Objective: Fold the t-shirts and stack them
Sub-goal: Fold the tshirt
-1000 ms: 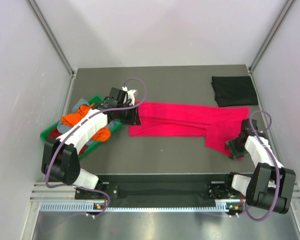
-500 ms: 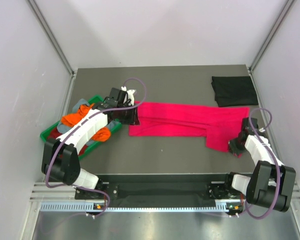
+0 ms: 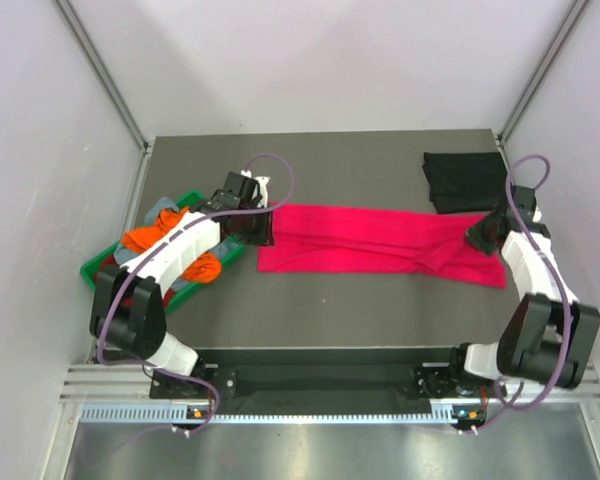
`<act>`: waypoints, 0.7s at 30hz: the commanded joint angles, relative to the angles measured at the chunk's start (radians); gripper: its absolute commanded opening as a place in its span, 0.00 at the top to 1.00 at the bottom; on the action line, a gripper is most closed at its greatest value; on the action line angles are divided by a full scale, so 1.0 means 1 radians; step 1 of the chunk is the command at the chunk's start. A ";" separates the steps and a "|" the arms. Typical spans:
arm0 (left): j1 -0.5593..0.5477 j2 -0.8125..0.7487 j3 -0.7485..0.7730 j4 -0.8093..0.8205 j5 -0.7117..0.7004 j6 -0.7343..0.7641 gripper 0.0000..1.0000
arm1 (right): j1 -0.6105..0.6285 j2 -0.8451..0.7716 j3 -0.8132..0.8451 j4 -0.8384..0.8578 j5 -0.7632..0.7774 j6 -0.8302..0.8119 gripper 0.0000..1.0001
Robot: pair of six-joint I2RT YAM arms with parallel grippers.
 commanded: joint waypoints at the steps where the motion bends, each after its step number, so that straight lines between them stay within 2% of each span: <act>1: 0.002 0.016 0.058 0.001 -0.066 -0.013 0.64 | -0.010 0.107 0.084 0.085 -0.105 -0.078 1.00; 7: 0.003 0.024 0.040 -0.033 -0.135 -0.005 0.63 | -0.008 0.208 0.190 0.112 -0.154 -0.115 1.00; 21: 0.002 0.070 -0.020 -0.013 -0.103 -0.033 0.63 | -0.001 0.336 0.286 0.186 -0.216 -0.102 1.00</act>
